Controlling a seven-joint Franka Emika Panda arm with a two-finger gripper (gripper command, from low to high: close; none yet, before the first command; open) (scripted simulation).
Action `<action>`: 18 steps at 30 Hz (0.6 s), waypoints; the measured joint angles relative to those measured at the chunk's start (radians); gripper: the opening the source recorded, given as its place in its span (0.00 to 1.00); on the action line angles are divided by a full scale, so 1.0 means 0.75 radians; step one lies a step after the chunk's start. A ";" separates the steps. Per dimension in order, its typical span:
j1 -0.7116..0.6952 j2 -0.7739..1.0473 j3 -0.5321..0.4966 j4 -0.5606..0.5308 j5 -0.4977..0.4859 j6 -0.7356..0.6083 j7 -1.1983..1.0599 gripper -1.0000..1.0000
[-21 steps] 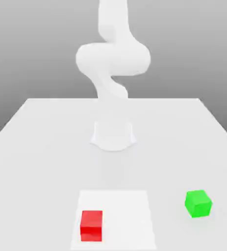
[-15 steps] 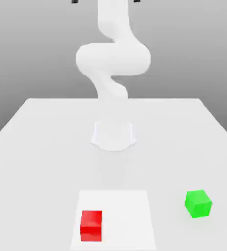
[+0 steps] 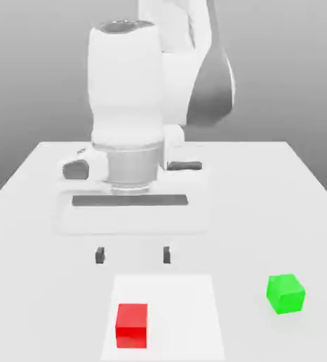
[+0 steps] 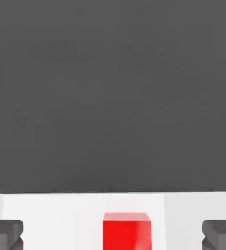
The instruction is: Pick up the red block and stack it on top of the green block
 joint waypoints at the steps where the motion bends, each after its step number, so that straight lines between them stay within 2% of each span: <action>1: -0.004 0.048 -0.002 -0.012 -0.003 0.021 -0.004 0.50; 7: -0.032 0.337 0.027 -0.005 0.037 0.227 -0.045 0.50; 8: -0.038 0.377 0.035 0.001 0.045 0.260 -0.051 0.00; 14: -0.043 0.397 0.041 0.004 0.046 0.276 -0.051 0.00; 18: -0.031 0.268 0.022 -0.017 0.013 0.168 -0.027 0.00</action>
